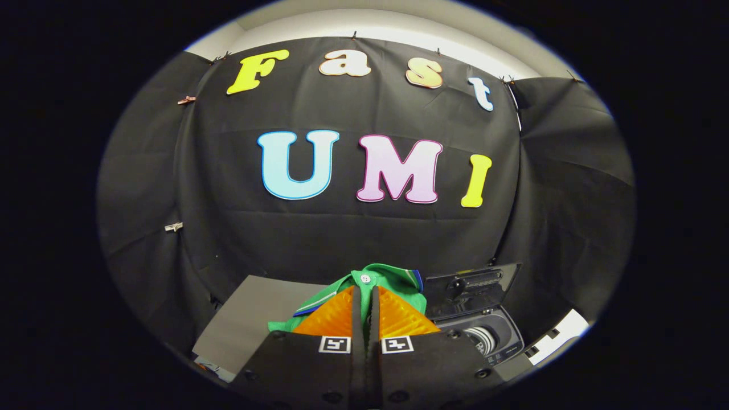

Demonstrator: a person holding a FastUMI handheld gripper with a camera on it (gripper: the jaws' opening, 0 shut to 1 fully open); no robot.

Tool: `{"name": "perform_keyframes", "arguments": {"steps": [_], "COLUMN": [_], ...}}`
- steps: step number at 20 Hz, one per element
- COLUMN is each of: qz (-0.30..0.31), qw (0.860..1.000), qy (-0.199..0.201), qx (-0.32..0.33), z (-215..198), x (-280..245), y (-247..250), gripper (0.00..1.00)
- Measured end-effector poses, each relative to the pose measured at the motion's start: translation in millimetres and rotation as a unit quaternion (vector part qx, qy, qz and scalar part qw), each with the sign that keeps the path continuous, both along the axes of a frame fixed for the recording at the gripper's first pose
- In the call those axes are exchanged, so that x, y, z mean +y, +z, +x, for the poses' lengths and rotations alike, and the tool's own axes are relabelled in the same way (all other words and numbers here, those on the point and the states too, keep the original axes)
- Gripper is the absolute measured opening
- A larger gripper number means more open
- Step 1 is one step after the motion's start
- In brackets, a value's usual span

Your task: Put the clothes into the washing machine and then close the washing machine lid.

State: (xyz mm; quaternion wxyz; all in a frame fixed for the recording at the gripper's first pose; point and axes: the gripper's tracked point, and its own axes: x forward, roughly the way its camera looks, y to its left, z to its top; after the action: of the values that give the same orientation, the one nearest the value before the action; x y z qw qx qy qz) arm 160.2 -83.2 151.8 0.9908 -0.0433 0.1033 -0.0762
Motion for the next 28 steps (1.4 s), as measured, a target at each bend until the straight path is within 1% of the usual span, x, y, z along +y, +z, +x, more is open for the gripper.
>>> {"name": "perform_keyframes", "arguments": {"steps": [5, 10, 18, 24, 28], "qz": [-0.003, 0.009, -0.005, 0.003, 0.015], "qw": [1.0, 1.0, 0.999, 0.998, 0.995], "qy": [0.012, 0.006, 0.011, -0.003, -0.015], "qx": [0.004, 0.007, 0.031, 0.067, 0.101], "z": [-1.0, 4.0, 13.8, 18.9, 24.5], "x": [-60.7, -135.9, -235.5, -288.3, -315.4], "y": [6.4, 6.7, -18.6, -62.4, -114.7], "gripper": [0.05, 0.05, 0.05, 0.05, 0.05]}}
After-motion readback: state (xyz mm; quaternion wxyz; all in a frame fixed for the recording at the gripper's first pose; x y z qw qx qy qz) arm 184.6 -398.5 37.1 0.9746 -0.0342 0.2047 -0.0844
